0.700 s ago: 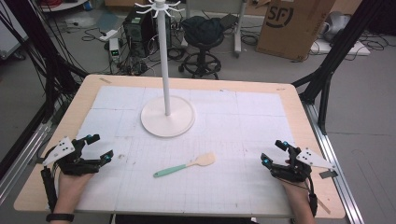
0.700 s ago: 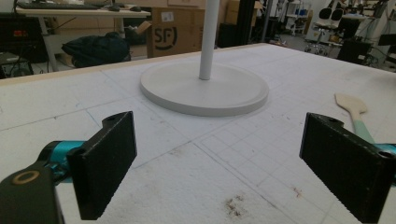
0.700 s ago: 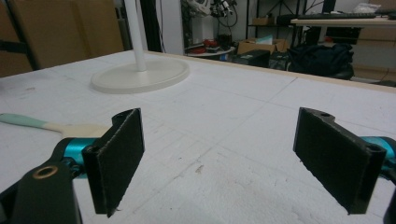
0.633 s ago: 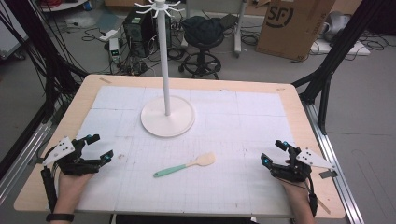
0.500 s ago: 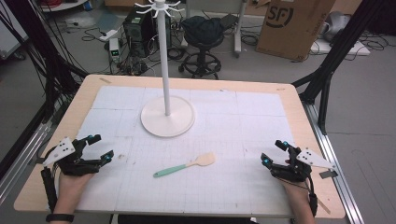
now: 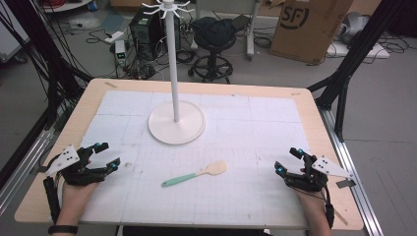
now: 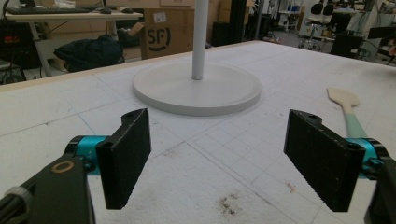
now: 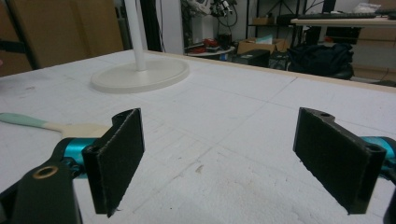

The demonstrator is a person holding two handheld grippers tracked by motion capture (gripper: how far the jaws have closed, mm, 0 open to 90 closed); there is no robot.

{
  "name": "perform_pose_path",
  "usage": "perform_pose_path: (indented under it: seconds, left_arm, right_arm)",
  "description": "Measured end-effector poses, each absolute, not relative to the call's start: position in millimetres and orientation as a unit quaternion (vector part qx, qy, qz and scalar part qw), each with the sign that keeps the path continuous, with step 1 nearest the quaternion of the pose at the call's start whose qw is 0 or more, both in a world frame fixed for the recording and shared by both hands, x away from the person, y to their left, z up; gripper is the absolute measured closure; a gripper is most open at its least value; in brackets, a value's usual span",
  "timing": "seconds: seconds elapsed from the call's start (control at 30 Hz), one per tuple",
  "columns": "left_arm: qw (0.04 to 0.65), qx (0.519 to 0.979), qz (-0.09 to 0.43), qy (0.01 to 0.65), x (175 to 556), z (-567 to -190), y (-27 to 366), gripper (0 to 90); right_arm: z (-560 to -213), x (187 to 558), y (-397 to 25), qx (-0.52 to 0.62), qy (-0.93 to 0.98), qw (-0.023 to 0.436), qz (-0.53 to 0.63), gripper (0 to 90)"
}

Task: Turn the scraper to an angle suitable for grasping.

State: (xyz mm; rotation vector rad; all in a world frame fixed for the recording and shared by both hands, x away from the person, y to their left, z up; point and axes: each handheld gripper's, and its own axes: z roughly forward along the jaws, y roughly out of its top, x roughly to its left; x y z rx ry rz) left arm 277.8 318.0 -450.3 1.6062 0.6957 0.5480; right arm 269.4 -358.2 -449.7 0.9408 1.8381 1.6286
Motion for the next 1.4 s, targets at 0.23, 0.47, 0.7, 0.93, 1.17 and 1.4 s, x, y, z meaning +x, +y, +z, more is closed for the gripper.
perform_pose_path:
  seconds: [0.23, 0.47, 0.7, 0.93, 1.17, 1.4]
  left_arm:
    - [0.608, 0.704, 0.237, 0.279, 275.8, -450.2, 316.1, 43.4]
    - [0.616, 0.705, 0.226, 0.27, 275.4, -449.9, 316.4, 62.1]
    - [0.643, 0.714, 0.166, 0.221, 271.5, -439.8, 293.7, 86.3]
    - [0.62, 0.751, 0.131, 0.186, 270.2, -436.3, 256.9, 89.0]
    - [0.583, 0.786, 0.12, 0.168, 273.7, -431.6, 207.8, 89.6]
    - [0.546, 0.814, 0.115, 0.164, 281.5, -434.2, 157.9, 86.1]
  right_arm:
    - [-449.8, 269.6, -358.3, 0.348, 0.676, 0.252, 0.599, 15.5]
    - [-449.8, 269.9, -358.2, 0.345, 0.677, 0.253, 0.599, 15.5]
    - [-449.6, 270.2, -358.3, 0.347, 0.677, 0.252, 0.598, 15.6]
    - [-449.7, 270.1, -358.4, 0.348, 0.677, 0.251, 0.598, 15.6]
    - [-449.7, 270.0, -358.4, 0.349, 0.677, 0.251, 0.598, 15.6]
    - [-449.7, 269.8, -358.2, 0.35, 0.676, 0.252, 0.597, 15.5]
